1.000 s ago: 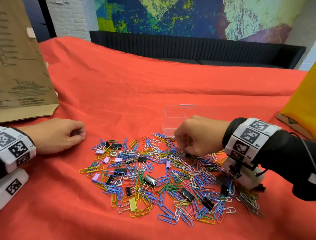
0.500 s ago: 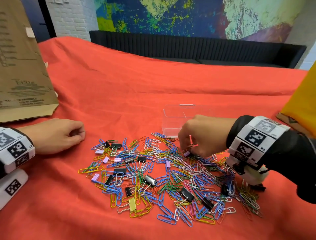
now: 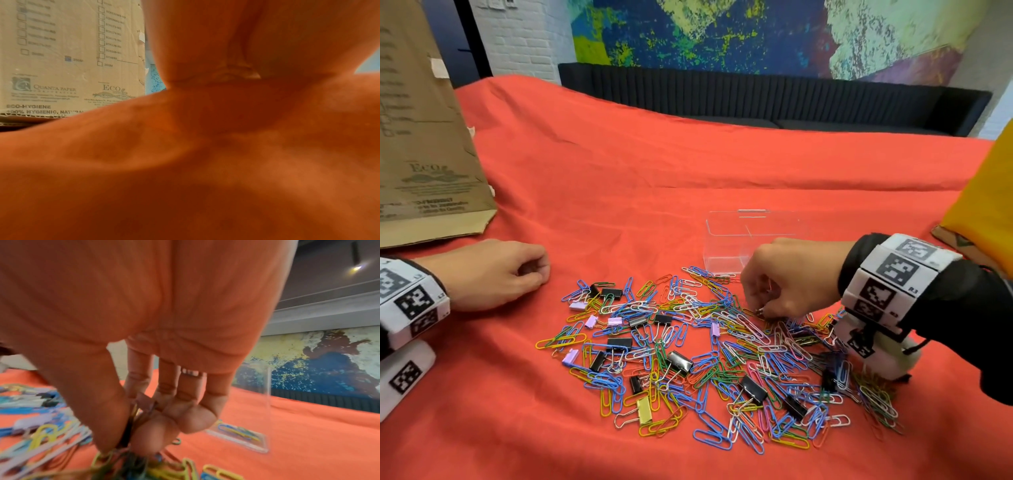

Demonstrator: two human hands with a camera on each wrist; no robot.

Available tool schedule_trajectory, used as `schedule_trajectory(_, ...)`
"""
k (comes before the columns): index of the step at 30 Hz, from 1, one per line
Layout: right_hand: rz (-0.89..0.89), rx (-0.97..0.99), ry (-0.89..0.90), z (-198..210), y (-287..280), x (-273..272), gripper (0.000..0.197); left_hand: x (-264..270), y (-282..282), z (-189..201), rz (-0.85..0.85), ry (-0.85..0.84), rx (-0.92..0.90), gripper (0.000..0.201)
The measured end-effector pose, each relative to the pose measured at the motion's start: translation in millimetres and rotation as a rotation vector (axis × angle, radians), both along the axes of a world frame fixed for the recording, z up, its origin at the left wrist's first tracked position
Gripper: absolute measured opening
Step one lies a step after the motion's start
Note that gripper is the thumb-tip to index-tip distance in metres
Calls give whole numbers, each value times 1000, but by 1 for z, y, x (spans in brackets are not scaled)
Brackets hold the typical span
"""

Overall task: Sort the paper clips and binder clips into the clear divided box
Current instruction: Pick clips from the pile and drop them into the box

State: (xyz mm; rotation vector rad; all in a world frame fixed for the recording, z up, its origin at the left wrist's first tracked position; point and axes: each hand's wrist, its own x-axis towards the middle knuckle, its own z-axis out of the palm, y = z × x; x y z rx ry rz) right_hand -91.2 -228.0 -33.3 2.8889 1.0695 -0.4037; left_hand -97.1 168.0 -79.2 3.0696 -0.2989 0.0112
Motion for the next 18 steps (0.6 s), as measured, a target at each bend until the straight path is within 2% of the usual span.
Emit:
schedule_trajectory(7, -73, 191, -92, 38, -11, 9, 16, -1, 0, 0, 7, 4, -8, 13)
schedule_trajectory(11, -145, 395, -290, 55, -2, 24, 19, -2, -3, 2, 13, 3, -8, 12)
schedule_trajectory(14, -172, 386, -398, 50, 14, 34, 19, -3, -4, 3, 20, 16, -15, 13)
schedule_trajectory(18, -177, 317, -408, 36, 30, 46, 24, -4, -6, 6, 22, 22, -17, 14)
